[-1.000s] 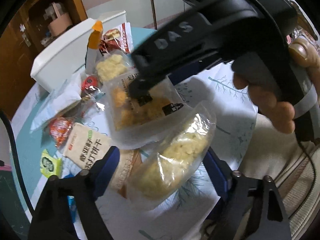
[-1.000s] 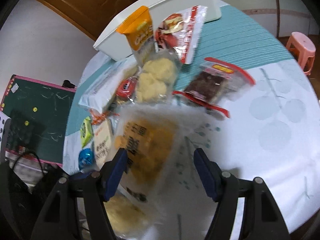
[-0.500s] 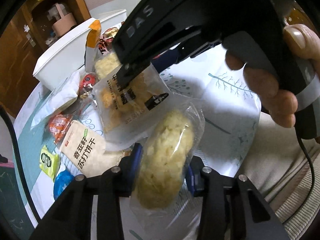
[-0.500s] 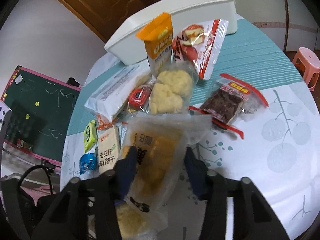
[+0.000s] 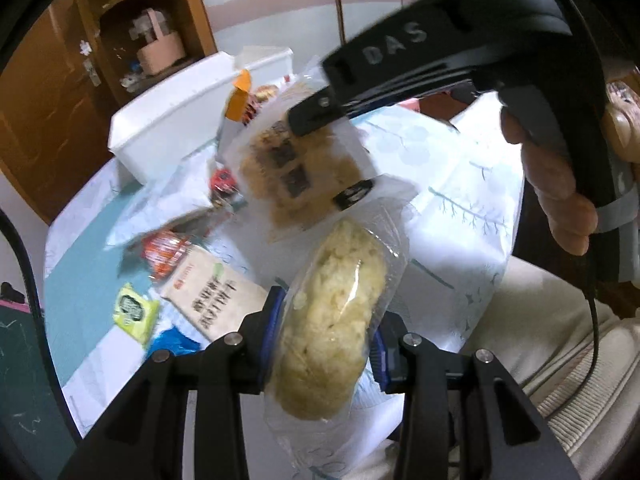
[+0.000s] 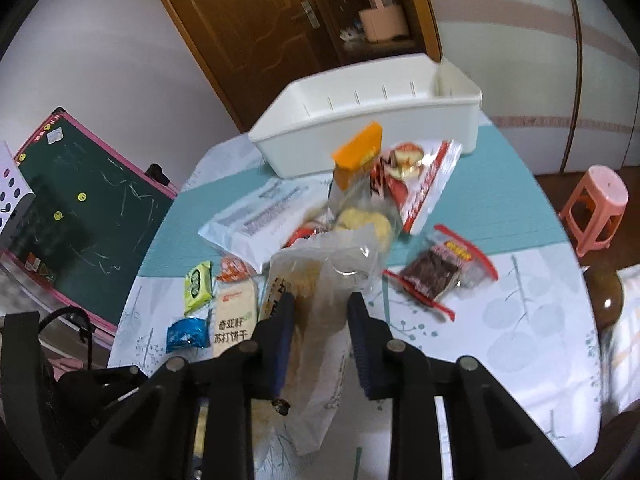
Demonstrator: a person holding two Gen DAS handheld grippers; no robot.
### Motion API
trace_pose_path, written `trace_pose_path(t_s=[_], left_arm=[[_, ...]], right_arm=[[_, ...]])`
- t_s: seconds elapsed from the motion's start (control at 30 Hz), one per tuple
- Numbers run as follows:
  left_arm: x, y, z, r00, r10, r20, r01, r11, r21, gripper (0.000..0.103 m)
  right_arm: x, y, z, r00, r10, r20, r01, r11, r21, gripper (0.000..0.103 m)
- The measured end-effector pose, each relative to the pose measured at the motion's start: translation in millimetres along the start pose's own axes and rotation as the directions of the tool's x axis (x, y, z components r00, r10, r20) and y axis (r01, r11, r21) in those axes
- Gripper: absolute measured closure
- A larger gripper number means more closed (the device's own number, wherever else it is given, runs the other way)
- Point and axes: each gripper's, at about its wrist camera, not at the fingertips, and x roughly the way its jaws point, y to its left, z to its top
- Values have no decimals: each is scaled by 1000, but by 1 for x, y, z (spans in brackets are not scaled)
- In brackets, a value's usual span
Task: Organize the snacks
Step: 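Grasp clear bread bag with left tool while right tool grasps yellow cake pack, then carry both packs into the white tray and open both tools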
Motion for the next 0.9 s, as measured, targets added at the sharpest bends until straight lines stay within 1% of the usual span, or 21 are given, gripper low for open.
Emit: trace_pose_path(t_s=[0.27,0.43,0.57,0.7,0.8,0.9], left_arm=[[-38,25,14,996,48,77,-42,996,-74,67],[-66,45,32,985,105,135,-90,989,-117,67],[-88,74,55,970,157,183,-124,976,-179,67],[-105,100,82,957,202,207,-152,961,-233,67],[-116,120,105,947,232,221,-169,948,-271,67],[-123,136,130,932,274,235,-200,933,-298,67]], right_arm=[[-38,7,17,994,-8,113,10,1000,-17,77],[-64,10,32,982,-4,190,10,1000,-27,77],[-87,16,48,965,-7,262,20,999,-47,77],[-105,22,66,945,-4,326,29,997,-71,78],[-116,26,82,930,-3,369,39,995,-93,81],[-127,30,101,913,-3,407,55,992,-117,84]])
